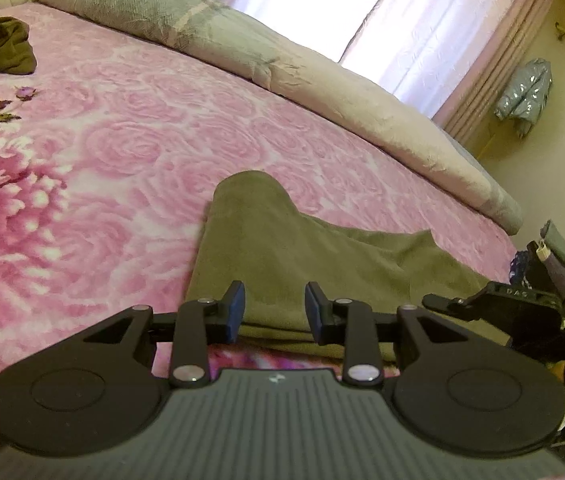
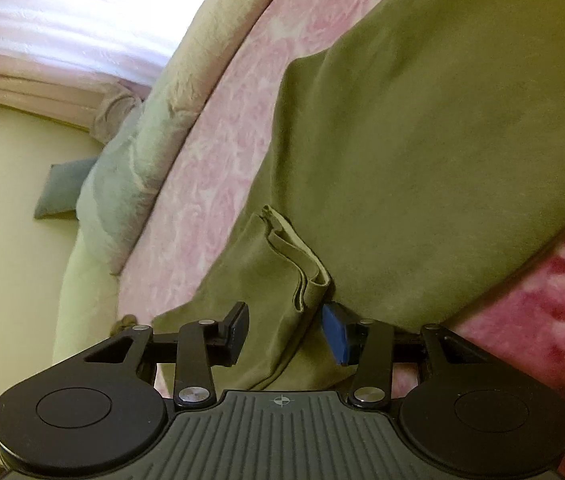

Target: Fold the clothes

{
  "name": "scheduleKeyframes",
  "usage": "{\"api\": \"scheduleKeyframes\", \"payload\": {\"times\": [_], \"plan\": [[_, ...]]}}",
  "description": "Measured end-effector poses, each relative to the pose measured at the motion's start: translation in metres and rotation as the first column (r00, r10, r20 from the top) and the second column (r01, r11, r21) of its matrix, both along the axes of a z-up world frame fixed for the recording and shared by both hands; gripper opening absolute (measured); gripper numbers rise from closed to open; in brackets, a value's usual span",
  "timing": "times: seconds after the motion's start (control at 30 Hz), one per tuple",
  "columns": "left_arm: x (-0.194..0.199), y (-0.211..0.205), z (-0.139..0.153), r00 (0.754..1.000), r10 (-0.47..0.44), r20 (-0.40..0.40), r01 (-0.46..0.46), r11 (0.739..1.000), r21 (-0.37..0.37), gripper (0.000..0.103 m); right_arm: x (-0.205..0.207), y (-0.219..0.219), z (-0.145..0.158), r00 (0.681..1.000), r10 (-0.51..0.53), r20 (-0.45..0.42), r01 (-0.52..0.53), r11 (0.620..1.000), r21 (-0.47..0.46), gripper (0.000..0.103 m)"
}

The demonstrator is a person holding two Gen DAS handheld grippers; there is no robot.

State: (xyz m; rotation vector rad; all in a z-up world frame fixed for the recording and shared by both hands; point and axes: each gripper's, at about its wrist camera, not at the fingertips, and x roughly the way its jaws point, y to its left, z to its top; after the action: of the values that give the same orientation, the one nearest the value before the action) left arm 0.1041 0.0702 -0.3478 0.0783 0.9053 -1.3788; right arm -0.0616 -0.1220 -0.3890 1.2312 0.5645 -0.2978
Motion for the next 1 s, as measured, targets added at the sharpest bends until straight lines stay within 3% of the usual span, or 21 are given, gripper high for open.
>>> {"api": "scheduleKeyframes", "payload": {"times": [0.07,0.13,0.23,0.33,0.5,0.6,0.67,0.77,0.83,0.9,1.0], "plan": [[0.001,-0.003,-0.002,1.000,-0.003,-0.010,0.003,1.000,0.000,0.028,0.007,0.003,-0.004,1.000,0.005,-0.007,-0.005,1.000,-0.012,0.043],[0.001,-0.007,-0.003,1.000,-0.001,-0.019,0.001,1.000,0.002,0.028,0.012,0.004,-0.008,1.000,0.008,-0.013,-0.008,0.999,-0.037,0.021],[0.001,-0.011,-0.002,1.000,0.000,-0.031,0.000,1.000,-0.001,0.028,0.015,0.006,-0.010,1.000,0.013,-0.002,-0.013,0.996,-0.088,0.003],[-0.003,-0.018,0.004,0.999,-0.024,-0.029,0.023,0.999,-0.029,0.028,0.008,0.009,0.014,0.997,0.031,0.073,-0.011,0.966,-0.259,0.003],[-0.018,-0.041,0.010,0.994,-0.106,-0.042,0.103,0.993,-0.057,0.028,-0.031,-0.006,0.071,0.988,-0.041,0.151,0.118,0.829,-0.546,0.003],[-0.037,-0.056,0.008,0.985,-0.165,-0.048,0.162,0.985,-0.063,0.029,-0.069,-0.028,0.088,0.975,-0.149,0.165,0.221,0.738,-0.638,0.003],[-0.051,-0.067,0.002,0.979,-0.198,-0.048,0.196,0.979,-0.050,0.029,-0.093,-0.050,0.081,0.960,-0.243,0.138,0.273,0.714,-0.644,0.003],[-0.073,-0.084,-0.011,0.969,-0.241,-0.059,0.241,0.971,-0.002,0.029,-0.120,-0.084,0.045,0.929,-0.368,0.044,0.322,0.742,-0.588,0.003],[-0.085,-0.090,-0.018,0.964,-0.261,-0.053,0.262,0.965,0.021,0.029,-0.131,-0.104,0.014,0.909,-0.412,-0.054,0.332,0.798,-0.503,0.003],[-0.093,-0.093,-0.022,0.962,-0.269,-0.041,0.270,0.962,0.032,0.029,-0.138,-0.113,-0.007,0.902,-0.427,-0.055,0.369,0.833,-0.413,0.003],[-0.095,-0.095,-0.022,0.964,-0.265,-0.034,0.266,0.963,0.039,0.029,-0.134,-0.110,0.003,0.909,-0.417,-0.022,0.362,0.814,-0.455,0.003]]}}
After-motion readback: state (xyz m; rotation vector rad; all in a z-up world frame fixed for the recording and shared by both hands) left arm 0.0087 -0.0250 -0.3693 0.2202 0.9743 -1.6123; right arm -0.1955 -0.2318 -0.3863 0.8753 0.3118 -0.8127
